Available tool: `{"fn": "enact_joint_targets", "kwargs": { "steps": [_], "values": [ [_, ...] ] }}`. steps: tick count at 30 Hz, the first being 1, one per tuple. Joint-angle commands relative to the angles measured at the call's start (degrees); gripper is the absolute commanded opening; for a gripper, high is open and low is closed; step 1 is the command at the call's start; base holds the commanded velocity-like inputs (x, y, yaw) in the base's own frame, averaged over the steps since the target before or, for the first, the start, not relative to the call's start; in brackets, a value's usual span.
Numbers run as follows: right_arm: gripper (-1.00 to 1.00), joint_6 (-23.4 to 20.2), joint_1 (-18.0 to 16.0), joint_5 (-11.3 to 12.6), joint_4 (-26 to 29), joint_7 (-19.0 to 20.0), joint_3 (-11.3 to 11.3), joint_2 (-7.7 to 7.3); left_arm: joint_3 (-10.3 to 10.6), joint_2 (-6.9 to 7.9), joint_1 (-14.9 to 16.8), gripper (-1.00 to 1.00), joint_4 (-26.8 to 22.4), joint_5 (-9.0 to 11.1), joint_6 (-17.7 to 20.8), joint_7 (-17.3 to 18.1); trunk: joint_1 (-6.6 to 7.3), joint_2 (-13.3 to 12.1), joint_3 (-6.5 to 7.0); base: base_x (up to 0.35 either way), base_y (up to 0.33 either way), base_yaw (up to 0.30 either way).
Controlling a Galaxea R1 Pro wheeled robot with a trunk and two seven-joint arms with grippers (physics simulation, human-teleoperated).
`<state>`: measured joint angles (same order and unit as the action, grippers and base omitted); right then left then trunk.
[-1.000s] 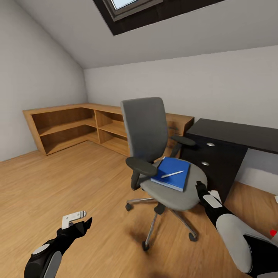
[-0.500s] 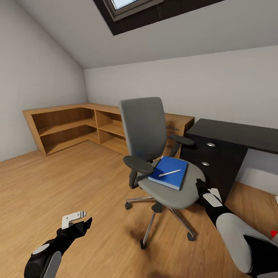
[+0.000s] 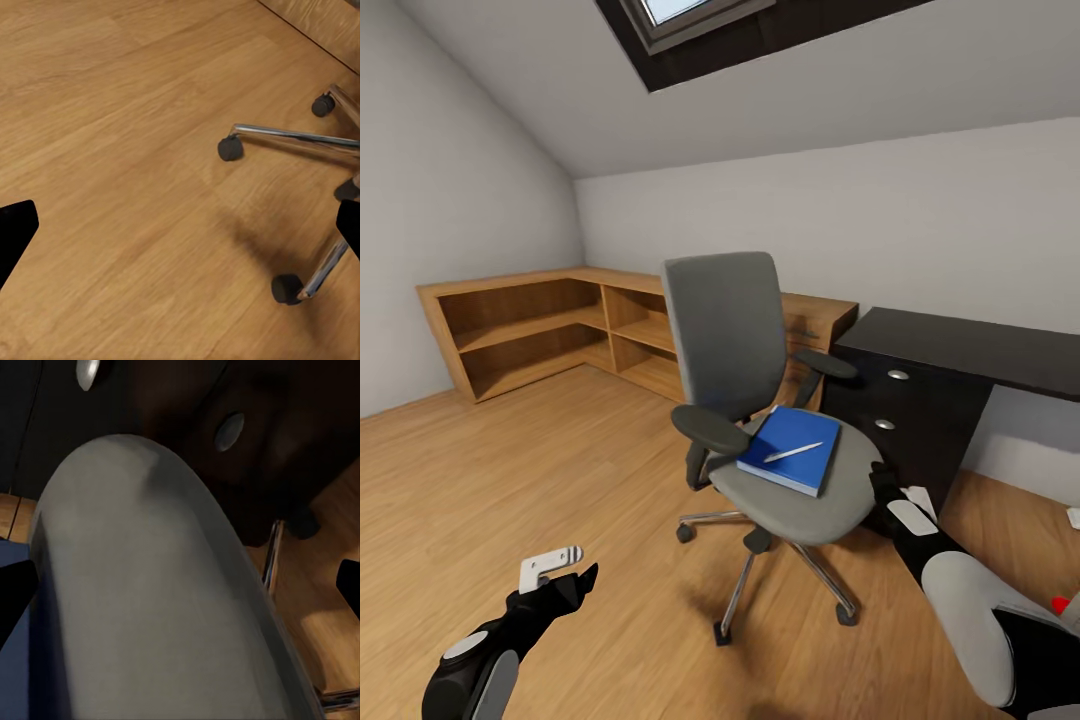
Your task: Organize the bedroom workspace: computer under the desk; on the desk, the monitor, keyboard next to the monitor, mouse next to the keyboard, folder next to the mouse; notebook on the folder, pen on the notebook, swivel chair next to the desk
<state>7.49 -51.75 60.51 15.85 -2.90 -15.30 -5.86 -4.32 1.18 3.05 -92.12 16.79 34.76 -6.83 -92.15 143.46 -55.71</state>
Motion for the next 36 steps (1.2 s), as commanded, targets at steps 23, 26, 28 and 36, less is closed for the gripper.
{"fn": "enact_joint_targets", "kwargs": {
  "steps": [23,26,28,36],
  "values": [
    [1.0,0.2,0.0,0.7,0.4,-0.3,0.1,-1.09,-0.2,0.14,0.0,1.0,-0.1,0.6,0.2,-0.4,0.01,0.0,-0.06,0.065,-0.002,0.0],
    [1.0,0.2,0.0,0.7,0.3,-0.3,0.1,-1.17,-0.2,0.14,0.0,1.0,-0.1,0.6,0.2,-0.4,0.01,0.0,-0.06,0.215,0.0,0.0],
    [1.0,0.2,0.0,0.8,0.3,-0.2,0.1,-1.22,-0.2,0.14,0.0,1.0,-0.1,0.6,0.2,-0.4,0.01,0.0,-0.06,0.224,0.0,0.0],
    [1.0,0.2,0.0,0.8,0.2,-0.3,0.1,-1.26,-0.2,0.14,0.0,1.0,-0.1,0.6,0.3,-0.5,0.01,0.0,-0.06,0.043,0.0,0.007]
  ]
}}
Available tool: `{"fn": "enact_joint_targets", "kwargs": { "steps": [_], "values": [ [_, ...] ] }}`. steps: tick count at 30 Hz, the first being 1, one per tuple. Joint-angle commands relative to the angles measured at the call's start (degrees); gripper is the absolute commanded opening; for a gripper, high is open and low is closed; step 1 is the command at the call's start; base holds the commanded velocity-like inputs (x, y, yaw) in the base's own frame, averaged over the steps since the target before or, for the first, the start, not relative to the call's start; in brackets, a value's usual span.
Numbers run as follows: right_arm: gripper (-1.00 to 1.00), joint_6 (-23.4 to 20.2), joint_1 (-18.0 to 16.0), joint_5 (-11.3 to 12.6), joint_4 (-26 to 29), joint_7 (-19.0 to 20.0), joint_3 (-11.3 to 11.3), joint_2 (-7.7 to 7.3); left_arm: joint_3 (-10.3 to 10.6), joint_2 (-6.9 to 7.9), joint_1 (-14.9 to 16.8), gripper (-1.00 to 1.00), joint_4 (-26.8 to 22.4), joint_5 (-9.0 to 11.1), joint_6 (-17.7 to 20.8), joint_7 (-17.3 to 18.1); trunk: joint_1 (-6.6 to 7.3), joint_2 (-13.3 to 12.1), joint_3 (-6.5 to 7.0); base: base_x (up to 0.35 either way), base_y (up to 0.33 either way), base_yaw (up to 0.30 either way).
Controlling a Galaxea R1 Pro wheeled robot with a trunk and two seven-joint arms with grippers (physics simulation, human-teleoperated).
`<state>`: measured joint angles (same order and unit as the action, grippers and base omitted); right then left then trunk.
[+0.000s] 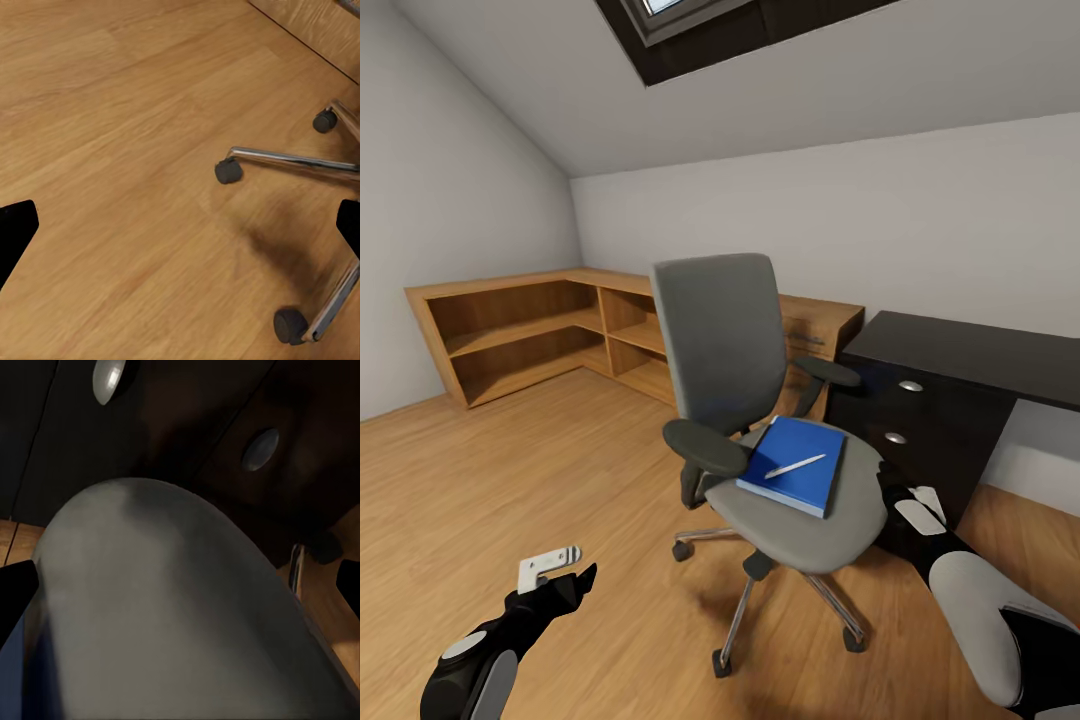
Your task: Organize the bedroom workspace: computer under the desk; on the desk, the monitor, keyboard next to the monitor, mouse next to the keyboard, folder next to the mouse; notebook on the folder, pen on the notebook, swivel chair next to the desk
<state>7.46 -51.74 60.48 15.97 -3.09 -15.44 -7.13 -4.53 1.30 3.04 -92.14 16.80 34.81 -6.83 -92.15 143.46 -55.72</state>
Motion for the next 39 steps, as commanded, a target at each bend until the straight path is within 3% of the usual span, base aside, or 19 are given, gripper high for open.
{"fn": "enact_joint_targets", "kwargs": {
  "steps": [1,15,33,39],
  "values": [
    [1.0,0.2,0.0,0.8,0.0,-0.1,0.2,0.01,0.0,0.02,0.0,1.0,-0.1,0.6,0.3,-0.5,0.01,0.0,-0.07,0.004,0.0,0.1],
    [1.0,0.1,0.0,0.9,0.0,-0.1,0.3,0.1,0.0,0.06,0.0,1.0,-0.1,0.6,0.3,-0.5,0.01,0.0,-0.43,0.001,0.0,0.231],
    [1.0,0.2,0.0,0.9,0.0,0.0,0.3,0.34,0.1,0.02,0.0,1.0,-0.1,0.6,0.2,-0.5,0.01,0.0,-0.86,0.27,0.0,0.218],
    [1.0,0.2,0.0,0.9,0.1,0.0,0.3,0.36,0.2,0.02,0.0,1.0,-0.1,0.6,0.3,-0.5,0.01,0.0,-0.87,-0.184,0.0,0.004]
  ]
}}
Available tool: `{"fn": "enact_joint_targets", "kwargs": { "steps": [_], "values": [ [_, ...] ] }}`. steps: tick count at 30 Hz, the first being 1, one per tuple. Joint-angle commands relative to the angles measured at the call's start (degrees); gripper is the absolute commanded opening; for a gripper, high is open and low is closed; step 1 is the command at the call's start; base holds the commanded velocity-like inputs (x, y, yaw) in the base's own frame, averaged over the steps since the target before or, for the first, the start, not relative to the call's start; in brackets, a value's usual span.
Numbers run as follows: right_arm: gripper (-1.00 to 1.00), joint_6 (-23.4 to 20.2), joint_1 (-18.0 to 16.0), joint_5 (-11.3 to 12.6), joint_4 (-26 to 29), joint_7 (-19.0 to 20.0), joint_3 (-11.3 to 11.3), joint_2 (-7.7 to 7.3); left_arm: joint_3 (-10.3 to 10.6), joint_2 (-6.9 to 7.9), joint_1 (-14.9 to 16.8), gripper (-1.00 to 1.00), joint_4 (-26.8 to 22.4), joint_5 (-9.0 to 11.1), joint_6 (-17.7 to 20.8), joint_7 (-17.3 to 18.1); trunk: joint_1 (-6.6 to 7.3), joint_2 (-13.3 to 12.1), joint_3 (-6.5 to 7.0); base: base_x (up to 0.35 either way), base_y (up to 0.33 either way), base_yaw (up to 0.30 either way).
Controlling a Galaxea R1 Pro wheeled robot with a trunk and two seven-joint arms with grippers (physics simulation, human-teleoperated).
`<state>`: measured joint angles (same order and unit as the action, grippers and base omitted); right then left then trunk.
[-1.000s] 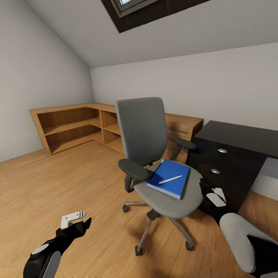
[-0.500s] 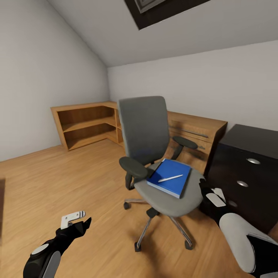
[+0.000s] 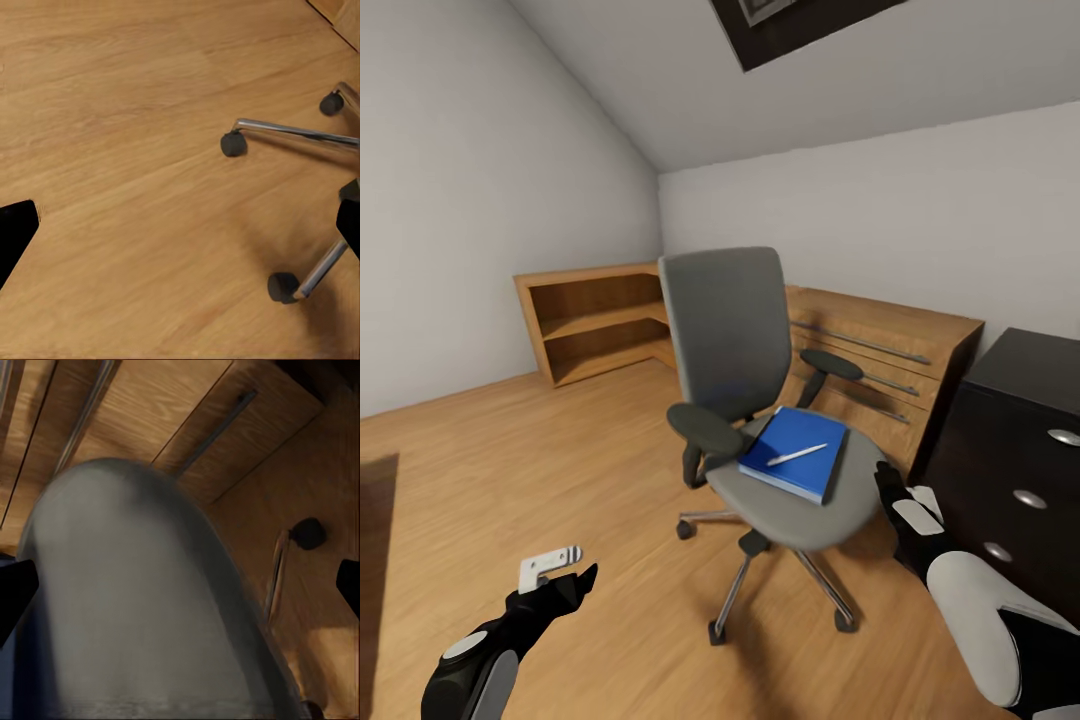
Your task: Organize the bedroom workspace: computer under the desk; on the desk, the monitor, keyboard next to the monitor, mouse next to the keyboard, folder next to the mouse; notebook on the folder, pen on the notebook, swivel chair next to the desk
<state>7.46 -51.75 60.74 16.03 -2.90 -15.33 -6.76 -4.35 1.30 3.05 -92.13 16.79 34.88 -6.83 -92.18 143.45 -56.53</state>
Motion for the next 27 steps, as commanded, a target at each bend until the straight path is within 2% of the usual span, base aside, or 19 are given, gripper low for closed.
{"fn": "enact_joint_targets", "kwargs": {
  "steps": [1,12,20,27],
  "values": [
    [1.0,0.2,0.0,0.6,0.0,-0.2,0.2,-0.01,0.0,0.02,0.0,1.0,-0.1,0.6,0.3,-0.5,0.04,0.0,-0.05,-0.309,0.0,0.001],
    [1.0,0.2,0.0,0.6,0.1,-0.2,0.2,-0.01,0.0,0.02,0.0,1.0,-0.1,0.6,0.3,-0.5,0.04,0.0,-0.05,-0.333,0.0,0.0],
    [1.0,0.2,0.0,0.6,-0.1,-0.1,0.3,0.1,0.0,0.02,0.0,1.0,-0.1,0.6,0.3,-0.5,0.04,0.0,-0.05,-0.059,0.0,0.149],
    [1.0,0.0,0.0,0.7,0.0,-0.3,0.3,0.23,0.0,0.02,0.0,1.0,-0.1,0.6,0.3,-0.5,0.04,0.0,-0.05,-0.002,0.0,0.024]
  ]
}}
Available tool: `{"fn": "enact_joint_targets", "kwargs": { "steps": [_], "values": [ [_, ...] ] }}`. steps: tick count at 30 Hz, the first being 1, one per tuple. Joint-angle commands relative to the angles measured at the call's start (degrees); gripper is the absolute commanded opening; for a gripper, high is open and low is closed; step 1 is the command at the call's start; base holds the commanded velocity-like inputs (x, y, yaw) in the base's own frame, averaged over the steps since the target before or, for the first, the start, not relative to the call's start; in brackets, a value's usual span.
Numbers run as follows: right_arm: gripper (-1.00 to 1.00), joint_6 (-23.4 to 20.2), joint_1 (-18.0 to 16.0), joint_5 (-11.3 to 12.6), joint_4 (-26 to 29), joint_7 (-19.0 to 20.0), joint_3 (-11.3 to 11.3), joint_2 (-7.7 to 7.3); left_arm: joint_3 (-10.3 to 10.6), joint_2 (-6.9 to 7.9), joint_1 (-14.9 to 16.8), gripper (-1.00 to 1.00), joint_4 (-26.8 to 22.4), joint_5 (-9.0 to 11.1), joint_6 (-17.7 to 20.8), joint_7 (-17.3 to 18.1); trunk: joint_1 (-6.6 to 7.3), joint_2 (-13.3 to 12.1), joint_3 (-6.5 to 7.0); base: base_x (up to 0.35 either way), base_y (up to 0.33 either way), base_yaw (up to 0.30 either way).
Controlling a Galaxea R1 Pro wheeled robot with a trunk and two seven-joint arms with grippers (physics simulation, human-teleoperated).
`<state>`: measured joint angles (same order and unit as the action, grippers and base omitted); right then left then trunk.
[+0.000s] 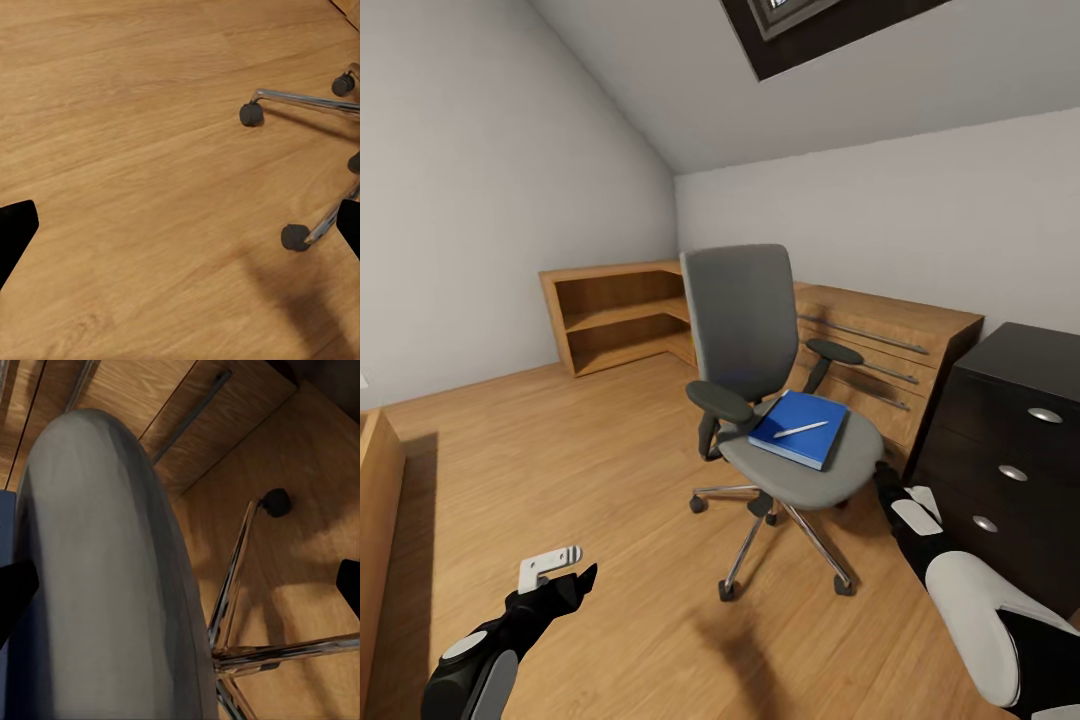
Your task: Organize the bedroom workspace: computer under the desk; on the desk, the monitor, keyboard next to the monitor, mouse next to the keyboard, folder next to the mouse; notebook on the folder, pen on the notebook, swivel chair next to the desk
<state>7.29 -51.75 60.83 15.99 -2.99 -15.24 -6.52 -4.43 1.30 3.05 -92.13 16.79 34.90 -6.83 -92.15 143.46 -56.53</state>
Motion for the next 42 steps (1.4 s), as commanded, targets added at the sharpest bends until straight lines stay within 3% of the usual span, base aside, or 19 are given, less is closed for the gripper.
{"fn": "enact_joint_targets", "kwargs": {
  "steps": [1,7,8,12,24,42],
  "values": [
    [1.0,0.2,0.0,0.6,0.1,-0.2,0.2,-0.03,0.0,0.02,0.0,1.0,-0.1,0.6,0.3,-0.5,0.01,0.0,-0.06,0.0,0.0,0.003],
    [1.0,0.2,0.0,0.6,0.1,-0.2,0.3,0.0,0.0,0.02,0.0,1.0,-0.1,0.6,0.3,-0.5,0.01,0.0,-0.06,0.0,0.0,0.0],
    [1.0,0.1,0.0,0.6,-0.1,1.6,0.3,0.02,0.0,0.02,0.0,1.0,-0.1,0.6,0.2,-0.5,0.01,0.0,-0.06,0.0,0.0,0.005],
    [1.0,0.1,0.0,0.6,-0.2,2.2,0.3,0.31,0.0,0.02,0.0,1.0,-0.1,0.6,0.2,-0.5,0.01,0.0,-0.06,0.0,0.0,0.072],
    [1.0,0.1,0.0,0.4,-0.3,3.2,0.3,1.12,0.1,0.02,0.0,1.0,-0.1,0.6,0.1,-0.4,0.01,0.0,-0.06,0.011,0.0,0.242],
    [1.0,0.1,0.0,0.4,-0.3,3.3,0.2,1.15,0.1,-0.07,0.0,1.0,-0.3,0.6,0.0,-0.4,0.01,0.0,-0.06,0.317,0.0,0.011]
  ]
}}
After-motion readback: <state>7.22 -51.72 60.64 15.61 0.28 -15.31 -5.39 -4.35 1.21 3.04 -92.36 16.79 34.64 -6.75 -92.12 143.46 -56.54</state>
